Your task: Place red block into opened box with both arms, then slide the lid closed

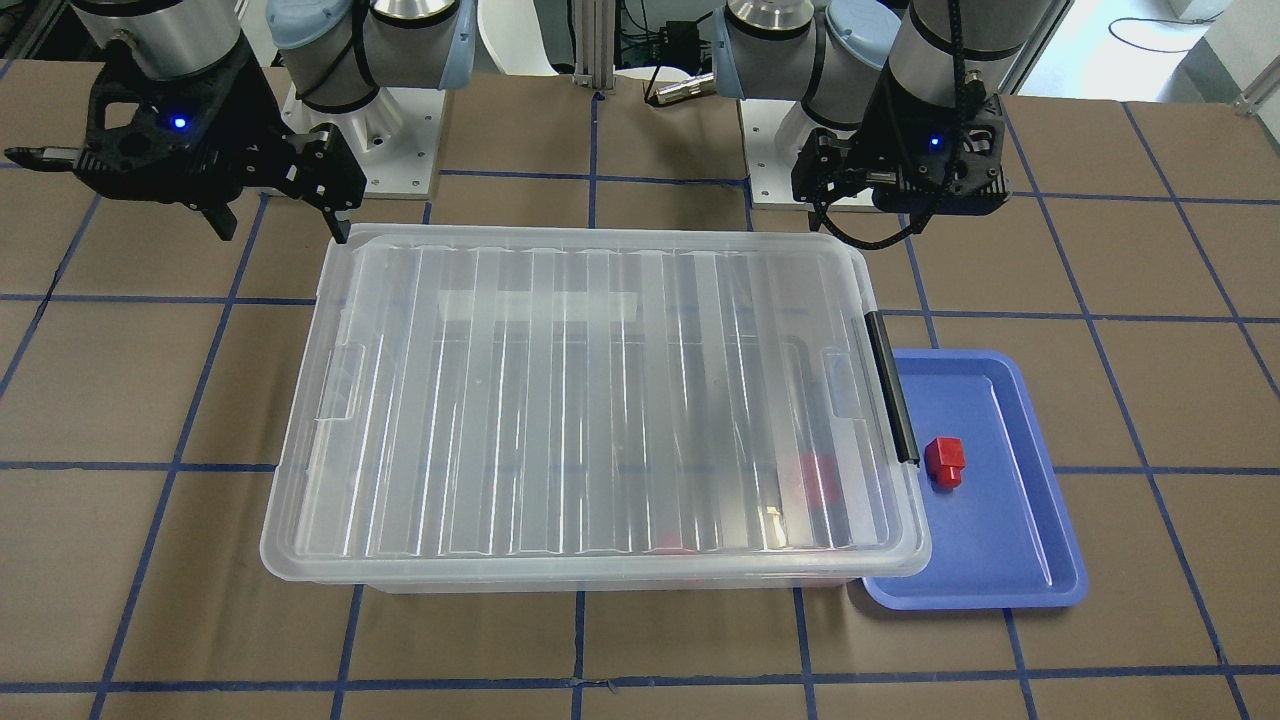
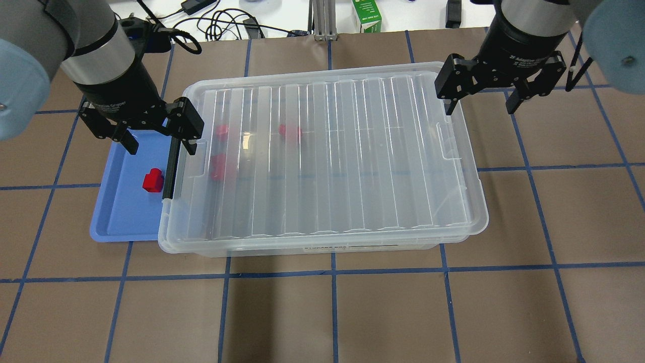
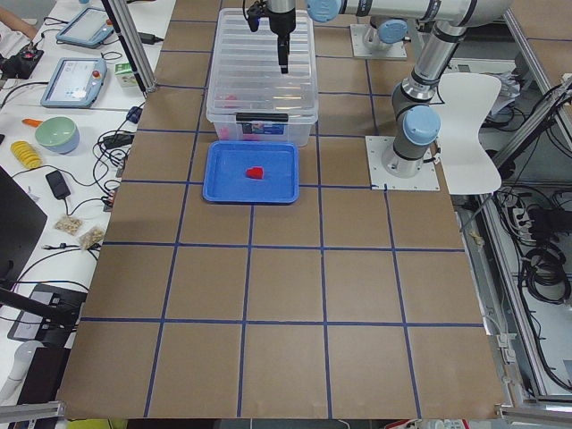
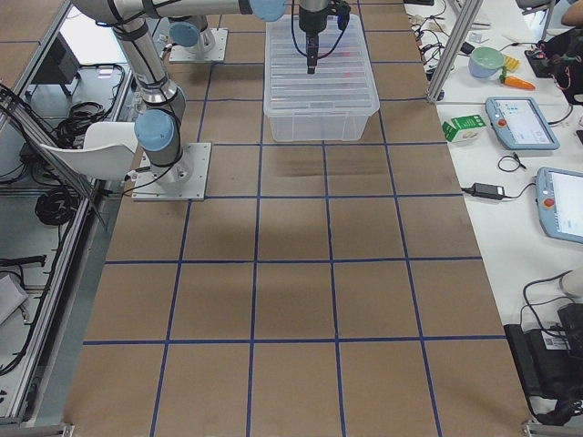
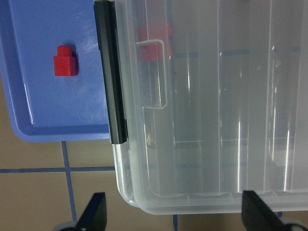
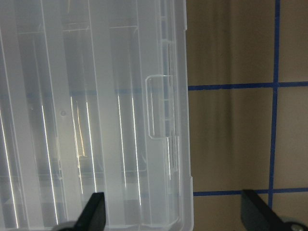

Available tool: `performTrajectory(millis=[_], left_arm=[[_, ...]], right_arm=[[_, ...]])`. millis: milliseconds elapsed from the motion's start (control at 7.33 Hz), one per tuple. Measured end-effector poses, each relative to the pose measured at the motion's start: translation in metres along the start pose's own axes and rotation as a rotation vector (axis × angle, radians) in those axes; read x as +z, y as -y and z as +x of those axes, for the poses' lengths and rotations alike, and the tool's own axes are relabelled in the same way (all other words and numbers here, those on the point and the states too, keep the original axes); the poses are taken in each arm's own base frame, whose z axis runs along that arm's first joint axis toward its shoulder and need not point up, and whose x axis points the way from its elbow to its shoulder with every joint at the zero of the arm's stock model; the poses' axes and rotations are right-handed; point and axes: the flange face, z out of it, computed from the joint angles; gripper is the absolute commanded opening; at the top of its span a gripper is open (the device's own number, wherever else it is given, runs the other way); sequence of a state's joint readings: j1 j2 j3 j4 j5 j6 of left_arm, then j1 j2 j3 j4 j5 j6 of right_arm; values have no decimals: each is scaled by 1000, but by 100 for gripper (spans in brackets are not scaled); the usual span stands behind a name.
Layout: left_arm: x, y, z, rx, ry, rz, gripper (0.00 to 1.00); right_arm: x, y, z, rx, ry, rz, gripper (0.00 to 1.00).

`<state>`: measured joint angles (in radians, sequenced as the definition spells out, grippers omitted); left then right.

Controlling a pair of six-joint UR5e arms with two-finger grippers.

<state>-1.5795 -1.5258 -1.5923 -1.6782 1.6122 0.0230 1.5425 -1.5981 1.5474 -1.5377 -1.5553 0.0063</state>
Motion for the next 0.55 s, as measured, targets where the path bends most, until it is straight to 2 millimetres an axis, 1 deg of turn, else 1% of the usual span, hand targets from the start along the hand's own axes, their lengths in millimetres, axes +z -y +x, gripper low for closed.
performTrajectory(millis=[136, 273, 409, 545], left_arm=[[0, 0, 0, -1, 0, 0, 100], [0, 0, 0, -1, 1, 0, 100], [0, 0, 0, 0, 1, 0, 100], [0, 0, 0, 1, 2, -1, 100]], right_arm=[[4, 2, 10, 7, 1, -8, 100], [13, 7, 15, 10, 3, -8, 100], [31, 18, 17, 9, 4, 4, 100], [55, 30, 18, 8, 3, 5, 100]])
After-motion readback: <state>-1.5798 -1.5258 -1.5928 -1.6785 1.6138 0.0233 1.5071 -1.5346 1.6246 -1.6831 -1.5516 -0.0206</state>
